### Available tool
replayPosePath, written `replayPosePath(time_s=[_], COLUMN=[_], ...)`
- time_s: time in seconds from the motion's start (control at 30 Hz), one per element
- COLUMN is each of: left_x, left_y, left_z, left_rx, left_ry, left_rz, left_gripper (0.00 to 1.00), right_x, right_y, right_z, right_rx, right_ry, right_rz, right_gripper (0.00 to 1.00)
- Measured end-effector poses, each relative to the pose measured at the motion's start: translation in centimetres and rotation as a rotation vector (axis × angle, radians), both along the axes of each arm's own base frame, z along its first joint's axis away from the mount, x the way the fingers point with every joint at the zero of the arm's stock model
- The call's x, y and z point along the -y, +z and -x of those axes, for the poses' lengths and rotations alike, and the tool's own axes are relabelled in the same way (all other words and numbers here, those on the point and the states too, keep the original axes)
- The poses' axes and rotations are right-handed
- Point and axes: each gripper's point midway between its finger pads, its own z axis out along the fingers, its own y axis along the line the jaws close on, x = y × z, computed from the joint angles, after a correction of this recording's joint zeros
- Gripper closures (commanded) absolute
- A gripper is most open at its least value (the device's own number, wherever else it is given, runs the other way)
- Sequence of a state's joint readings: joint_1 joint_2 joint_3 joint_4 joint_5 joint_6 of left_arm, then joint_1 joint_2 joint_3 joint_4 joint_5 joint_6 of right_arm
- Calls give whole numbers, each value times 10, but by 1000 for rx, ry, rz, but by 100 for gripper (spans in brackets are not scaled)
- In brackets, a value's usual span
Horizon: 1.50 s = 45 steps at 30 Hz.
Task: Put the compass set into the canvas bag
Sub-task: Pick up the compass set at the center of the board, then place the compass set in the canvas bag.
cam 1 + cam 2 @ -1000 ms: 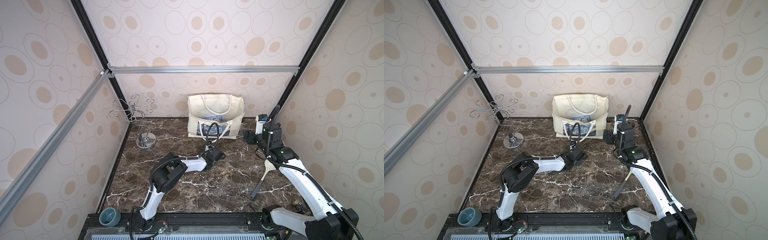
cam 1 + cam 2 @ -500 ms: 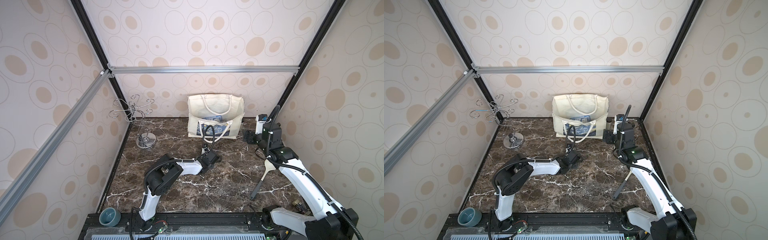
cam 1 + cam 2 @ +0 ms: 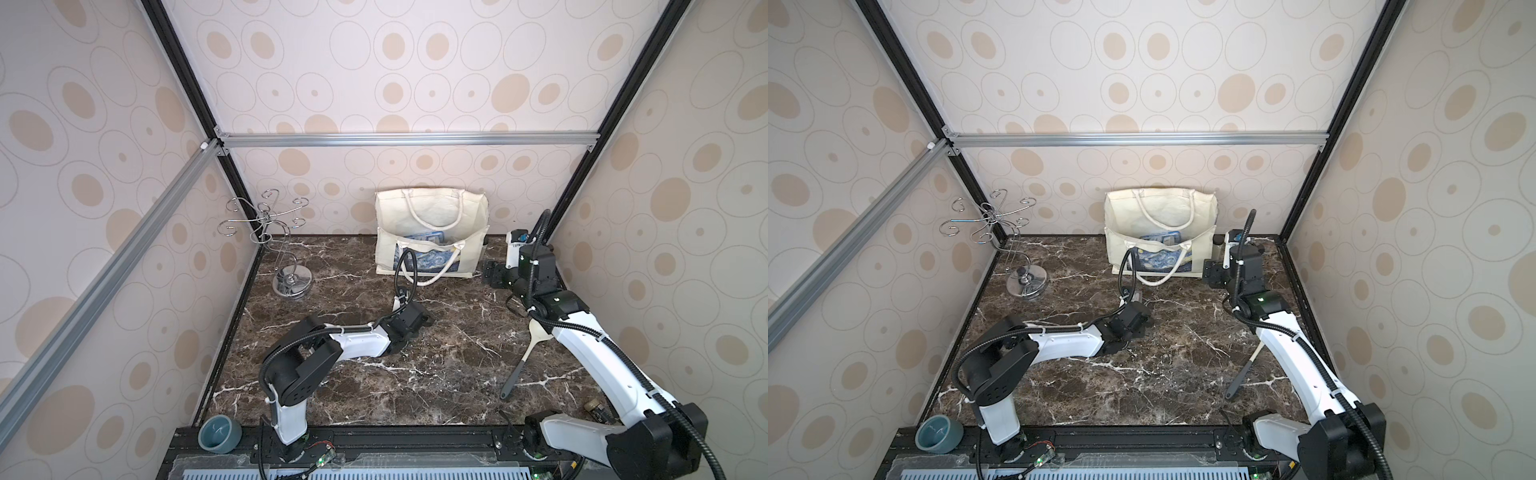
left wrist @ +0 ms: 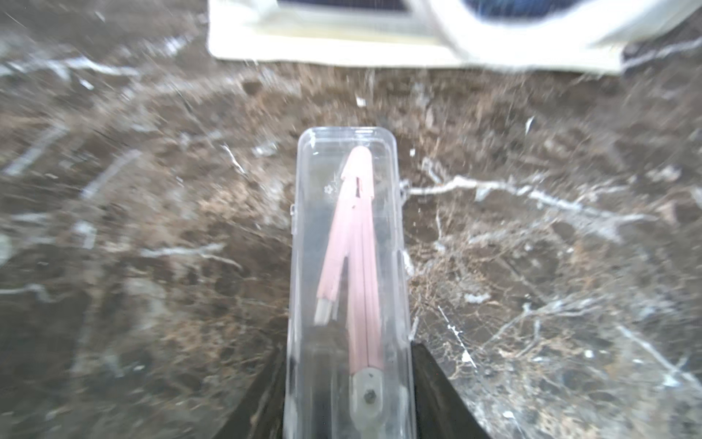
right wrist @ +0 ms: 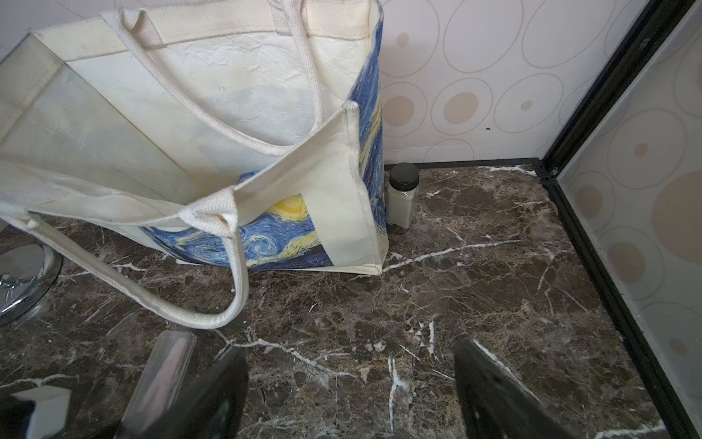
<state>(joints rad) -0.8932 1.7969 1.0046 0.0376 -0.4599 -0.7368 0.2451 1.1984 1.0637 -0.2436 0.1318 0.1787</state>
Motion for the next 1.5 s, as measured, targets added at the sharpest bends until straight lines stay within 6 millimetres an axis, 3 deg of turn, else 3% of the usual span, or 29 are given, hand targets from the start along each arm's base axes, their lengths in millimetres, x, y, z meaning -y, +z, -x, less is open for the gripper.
replayPosePath(time_s=[0.37,0.53,0.8,0.97,1.07,1.17,1.33,1.5], left_x=[-30,-39,-9,14,24,31,48,62], left_y=[133,179,264,300,300,285,233,164], left_z=[4,6,-24,-69,-111,-153,-212,-228], left_rx=[271,363,491,534,522,482,372,240], left_ry=[37,31,-23,-33,-29,-28,-37,-78], left_rz=[128,135,118,116,110,91,44,1], left_gripper=[55,53,52,52,52,52,52,52], right_x=[0,0,-2,-5,-6,-8,-8,-9], right_y=[-51,-69,-97,-115,-119,-120,-128,-140], right_z=[2,3,6,11,13,14,18,20], right_rx=[-99,-132,-189,-228,-240,-244,-266,-296], right_ry=[-26,-36,-39,-32,-26,-18,-14,-11], right_rz=[-28,-38,-66,-85,-92,-98,-99,-96], right_gripper=[13,13,13,13,13,13,13,13])
